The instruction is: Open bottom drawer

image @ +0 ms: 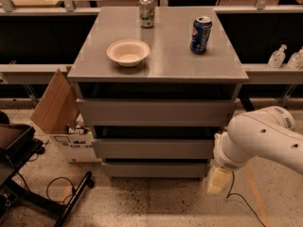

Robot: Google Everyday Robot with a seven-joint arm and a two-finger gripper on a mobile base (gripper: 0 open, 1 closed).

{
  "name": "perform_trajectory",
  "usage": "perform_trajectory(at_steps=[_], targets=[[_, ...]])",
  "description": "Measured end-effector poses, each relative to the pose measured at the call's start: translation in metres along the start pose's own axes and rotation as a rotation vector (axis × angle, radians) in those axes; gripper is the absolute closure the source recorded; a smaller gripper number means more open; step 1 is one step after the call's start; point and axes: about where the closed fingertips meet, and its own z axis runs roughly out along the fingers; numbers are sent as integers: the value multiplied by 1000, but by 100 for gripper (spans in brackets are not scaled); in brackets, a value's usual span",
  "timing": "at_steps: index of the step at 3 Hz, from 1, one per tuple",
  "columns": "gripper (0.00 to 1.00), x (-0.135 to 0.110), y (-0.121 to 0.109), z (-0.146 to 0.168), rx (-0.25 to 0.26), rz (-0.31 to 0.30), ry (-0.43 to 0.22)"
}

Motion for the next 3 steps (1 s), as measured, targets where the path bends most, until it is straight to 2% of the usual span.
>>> perform_trajectory(at_steps=[1, 3], targets=[[0, 1, 8, 22, 0, 8, 20], [0, 0, 28, 158, -74, -30, 56]])
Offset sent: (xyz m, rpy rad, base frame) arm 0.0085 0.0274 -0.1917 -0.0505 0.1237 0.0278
